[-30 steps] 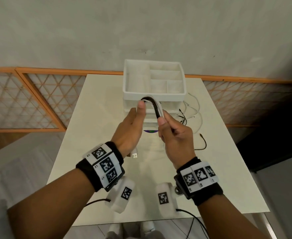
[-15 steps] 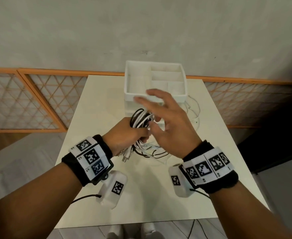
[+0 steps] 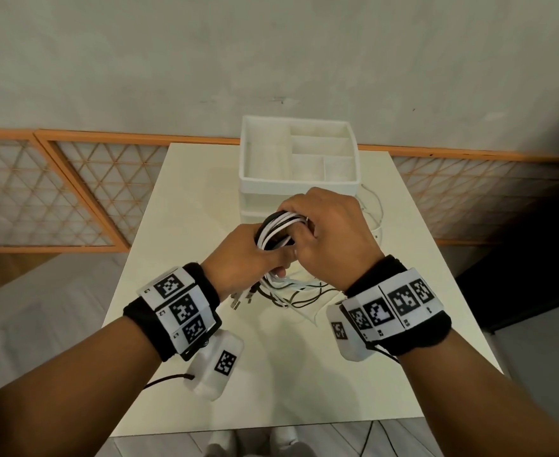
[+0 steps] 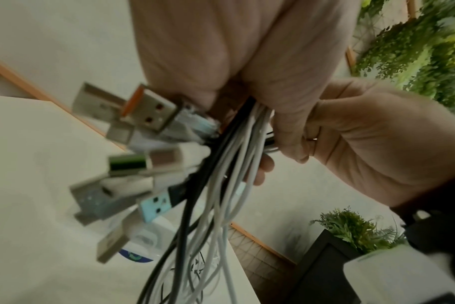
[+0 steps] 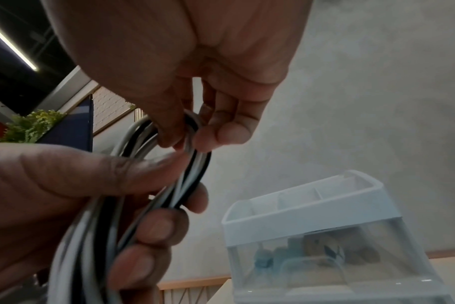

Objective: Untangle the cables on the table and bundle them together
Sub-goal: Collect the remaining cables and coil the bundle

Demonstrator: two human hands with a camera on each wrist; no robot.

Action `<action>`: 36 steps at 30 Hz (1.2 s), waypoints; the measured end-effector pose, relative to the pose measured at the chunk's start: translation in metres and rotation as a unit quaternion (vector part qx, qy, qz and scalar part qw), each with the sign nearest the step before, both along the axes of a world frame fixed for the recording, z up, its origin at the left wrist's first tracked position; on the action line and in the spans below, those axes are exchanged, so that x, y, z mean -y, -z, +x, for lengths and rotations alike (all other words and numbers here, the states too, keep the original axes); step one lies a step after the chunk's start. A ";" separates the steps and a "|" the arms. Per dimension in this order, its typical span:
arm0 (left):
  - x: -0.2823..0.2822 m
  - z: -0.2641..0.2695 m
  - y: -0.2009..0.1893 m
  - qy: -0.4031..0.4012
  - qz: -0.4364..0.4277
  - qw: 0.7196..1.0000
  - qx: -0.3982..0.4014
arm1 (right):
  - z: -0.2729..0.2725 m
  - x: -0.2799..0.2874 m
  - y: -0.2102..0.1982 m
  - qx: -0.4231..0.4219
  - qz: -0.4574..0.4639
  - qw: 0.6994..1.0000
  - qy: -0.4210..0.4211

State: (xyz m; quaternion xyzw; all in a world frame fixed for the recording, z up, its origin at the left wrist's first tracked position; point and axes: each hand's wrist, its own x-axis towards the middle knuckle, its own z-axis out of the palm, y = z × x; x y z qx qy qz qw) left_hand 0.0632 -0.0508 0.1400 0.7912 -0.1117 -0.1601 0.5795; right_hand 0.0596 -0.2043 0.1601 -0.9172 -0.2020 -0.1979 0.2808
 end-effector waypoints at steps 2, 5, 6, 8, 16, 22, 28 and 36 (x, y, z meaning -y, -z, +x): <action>0.000 0.001 -0.001 -0.018 -0.001 1.000 0.008 | -0.004 0.004 0.001 -0.040 0.084 0.996 -0.014; -0.003 0.003 -0.006 -0.057 -0.030 0.998 0.017 | -0.014 0.009 0.013 -0.224 0.159 0.958 -0.078; -0.004 0.004 -0.007 -0.061 -0.038 0.997 0.026 | -0.017 0.007 0.022 -0.279 0.121 0.949 -0.082; -0.006 0.007 -0.006 -0.061 -0.053 0.996 0.041 | -0.023 0.002 0.049 -0.354 0.039 0.932 -0.069; -0.008 0.008 0.000 -0.012 -0.103 0.995 0.012 | -0.009 0.019 0.094 -0.355 -0.005 0.934 0.046; -0.005 0.004 0.013 0.031 0.098 0.994 -0.030 | 0.011 0.042 0.083 -0.248 -0.051 0.956 0.151; 0.009 0.001 0.027 0.049 0.141 0.988 -0.049 | 0.018 0.027 0.063 -0.214 -0.026 0.963 0.163; 0.004 0.005 0.029 0.007 0.093 0.993 -0.065 | 0.021 0.033 0.066 -0.209 0.082 0.969 0.106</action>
